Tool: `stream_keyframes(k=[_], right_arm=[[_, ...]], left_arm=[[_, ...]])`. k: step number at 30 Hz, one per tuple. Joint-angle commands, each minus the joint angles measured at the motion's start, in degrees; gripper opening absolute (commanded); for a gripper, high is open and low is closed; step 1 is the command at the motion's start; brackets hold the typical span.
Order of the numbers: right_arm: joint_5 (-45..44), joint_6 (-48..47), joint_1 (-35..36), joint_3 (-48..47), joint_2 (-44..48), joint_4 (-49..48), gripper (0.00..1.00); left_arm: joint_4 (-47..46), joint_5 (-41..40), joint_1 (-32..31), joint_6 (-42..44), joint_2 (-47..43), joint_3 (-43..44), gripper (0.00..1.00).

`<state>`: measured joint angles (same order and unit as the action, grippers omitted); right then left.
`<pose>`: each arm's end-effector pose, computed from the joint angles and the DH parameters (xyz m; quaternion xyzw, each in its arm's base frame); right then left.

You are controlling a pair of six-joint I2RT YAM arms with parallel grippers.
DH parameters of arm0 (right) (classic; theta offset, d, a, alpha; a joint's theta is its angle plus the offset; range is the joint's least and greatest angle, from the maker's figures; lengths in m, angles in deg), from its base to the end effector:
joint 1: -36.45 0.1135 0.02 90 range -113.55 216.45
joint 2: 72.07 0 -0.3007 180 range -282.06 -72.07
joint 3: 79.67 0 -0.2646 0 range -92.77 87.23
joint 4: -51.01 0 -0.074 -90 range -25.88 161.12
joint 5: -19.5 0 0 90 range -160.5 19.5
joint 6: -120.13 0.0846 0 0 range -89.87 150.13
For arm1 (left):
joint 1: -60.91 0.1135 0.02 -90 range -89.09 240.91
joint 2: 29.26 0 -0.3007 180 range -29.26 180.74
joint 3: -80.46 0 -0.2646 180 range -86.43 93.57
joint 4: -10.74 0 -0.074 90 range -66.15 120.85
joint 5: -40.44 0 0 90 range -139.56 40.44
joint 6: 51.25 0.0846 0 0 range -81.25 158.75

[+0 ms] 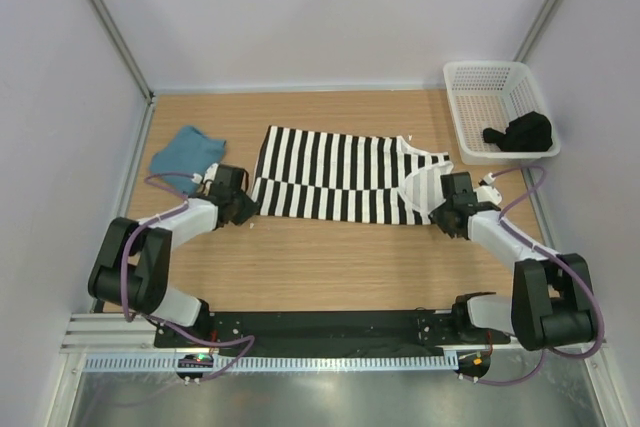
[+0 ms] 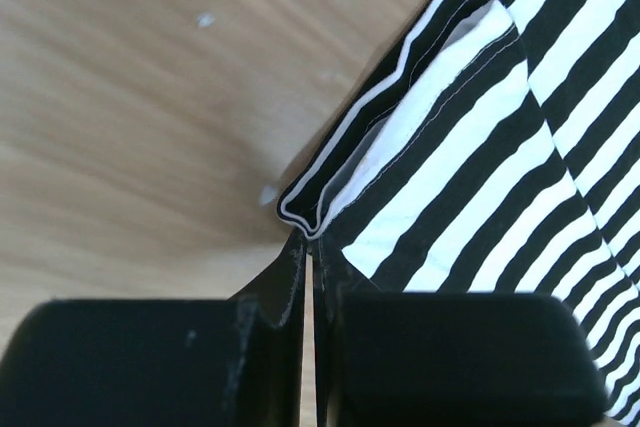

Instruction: Fold and stack the tank tops

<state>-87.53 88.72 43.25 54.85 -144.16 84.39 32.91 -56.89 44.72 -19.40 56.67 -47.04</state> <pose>0.2428 0.0040 0.1470 0.4517 0.8426 0.0180 0.2927 0.2995 -0.0757 0.1374 -0.3590 0.8834 -0.1296 0.2720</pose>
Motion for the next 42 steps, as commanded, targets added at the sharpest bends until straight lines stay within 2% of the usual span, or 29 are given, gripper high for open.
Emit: stream_keyframes(k=[1, 6, 11, 14, 15, 16, 18, 19, 20, 21, 23, 27, 28, 34, 39, 42], right_arm=[[-2.22, -3.73, 0.13, -0.58, 4.49, 5.11, 0.01], [-1.51, -4.19, 0.05, -0.14, 6.26, 13.29, 0.01], [2.44, -3.57, 0.05, 3.72, 14.16, 16.64, 0.02], [1.66, -2.51, 0.13, 4.87, 20.12, 19.27, 0.08], [1.66, -2.25, 0.13, 5.13, 21.28, 19.71, 0.18], [1.74, -2.34, 0.13, 5.4, 22.34, 20.07, 0.27], [1.83, -2.6, 0.05, 4.96, 24.54, 20.33, 0.41], [1.48, -2.86, 0.05, 4.44, 24.89, 21.38, 0.42], [0.96, -3.39, 0.05, 3.82, 25.33, 21.74, 0.43], [-0.79, -3.91, 0.13, 2.08, 25.25, 22.17, 0.48], [-1.24, -8.38, 0.13, -0.04, 24.73, 20.78, 0.52], [6.12, -23.14, 0.05, -7.41, 19.64, 12.88, 0.53], [10.58, -27.52, 0.13, -8.83, 16.41, 10.17, 0.52], [20.18, -32.48, 0.13, -18.41, 1.03, 2.68, 0.47], [23.89, -36.43, 0.05, -25.7, -11.82, -2.25, 0.44], [24.6, -38.45, 0.31, -30.62, -19.29, -3.65, 0.45]], left_arm=[[3.6, -1.9, -0.34, -1.6, -7.06, -5.28, 0.0], [4.21, -0.23, -2.27, -4.85, -15.34, -14.41, 0.0], [8.68, -1.1, -7.45, -9.25, -27.62, -20.84, 0.0], [14.04, -2.33, -8.25, -10.32, -35.71, -21.9, 0.03], [15.45, -2.86, -8.25, -10.23, -37.57, -21.82, 0.07], [18.42, -3.38, -8.25, -10.14, -39.16, -21.64, 0.22], [21.34, -4.97, -8.25, -9.79, -43.45, -20.51, 0.41], [24.31, -5.49, -8.25, -9.35, -44.61, -19.8, 0.58], [25.82, -7.15, -8.25, -9.0, -45.4, -18.23, 0.67], [28.1, -8.21, -8.25, -8.56, -46.37, -17.35, 0.79], [29.17, -9.97, -8.25, -6.11, -46.47, -14.54, 0.87], [25.76, -8.42, -7.46, 0.57, -41.04, -9.18, 0.9], [23.05, -7.01, -7.02, 2.15, -36.15, -6.2, 0.89], [17.23, -1.11, -4.64, 11.29, -15.66, 9.44, 0.86], [7.4, -0.31, -4.03, 14.99, -5.35, 15.17, 0.85], [6.15, -1.36, -2.98, 16.75, 1.41, 19.83, 0.83]])
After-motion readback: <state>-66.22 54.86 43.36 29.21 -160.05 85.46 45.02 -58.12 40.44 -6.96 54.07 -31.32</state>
